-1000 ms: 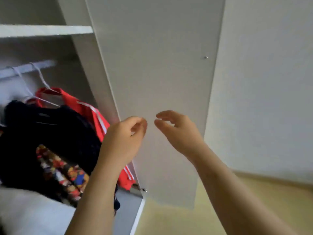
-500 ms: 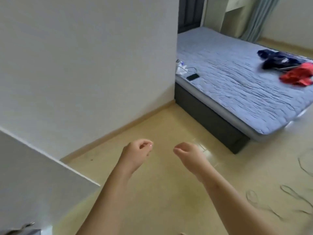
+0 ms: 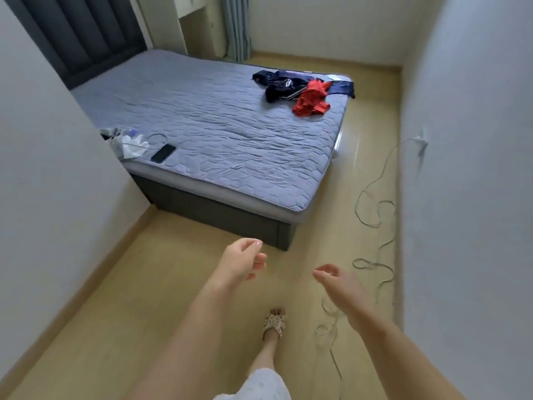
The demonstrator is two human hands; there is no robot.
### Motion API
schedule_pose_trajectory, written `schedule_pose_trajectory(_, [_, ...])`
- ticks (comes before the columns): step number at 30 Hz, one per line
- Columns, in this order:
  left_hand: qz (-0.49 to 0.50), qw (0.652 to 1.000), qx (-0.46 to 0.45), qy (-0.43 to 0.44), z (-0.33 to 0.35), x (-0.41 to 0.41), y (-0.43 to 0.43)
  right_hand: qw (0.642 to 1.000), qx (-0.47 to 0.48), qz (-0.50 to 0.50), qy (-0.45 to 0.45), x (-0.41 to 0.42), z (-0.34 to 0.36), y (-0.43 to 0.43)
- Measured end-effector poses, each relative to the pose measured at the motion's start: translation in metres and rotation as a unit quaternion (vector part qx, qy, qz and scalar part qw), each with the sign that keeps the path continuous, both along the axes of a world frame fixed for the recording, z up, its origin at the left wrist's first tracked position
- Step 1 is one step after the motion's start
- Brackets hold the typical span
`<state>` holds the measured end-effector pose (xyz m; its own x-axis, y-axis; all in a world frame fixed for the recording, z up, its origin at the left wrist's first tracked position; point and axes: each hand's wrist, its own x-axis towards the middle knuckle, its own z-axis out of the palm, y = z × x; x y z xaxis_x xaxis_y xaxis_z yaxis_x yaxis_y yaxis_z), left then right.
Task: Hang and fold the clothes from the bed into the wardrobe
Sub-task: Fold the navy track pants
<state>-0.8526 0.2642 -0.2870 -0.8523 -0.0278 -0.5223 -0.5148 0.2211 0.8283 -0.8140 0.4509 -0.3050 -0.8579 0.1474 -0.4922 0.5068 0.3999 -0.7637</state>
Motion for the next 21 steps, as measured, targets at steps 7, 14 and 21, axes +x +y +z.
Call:
schedule_pose_trajectory(7, [-0.100, 0.995, -0.011, 0.001, 0.018, -0.180, 0.075, 0.997, -0.018, -0.075, 0.011, -0.154, 0.012, 0.052])
schedule_pose_trajectory(14, [-0.170, 0.985, -0.020, -0.010, 0.026, -0.313, 0.157, 0.987, -0.036, -0.156, 0.012, -0.271, 0.026, 0.114])
schedule_pose_trajectory(21, [-0.170, 0.985, -0.018, 0.011, 0.012, -0.436, 0.240, 0.982, -0.052, -0.178, 0.015, -0.396, 0.016, 0.193])
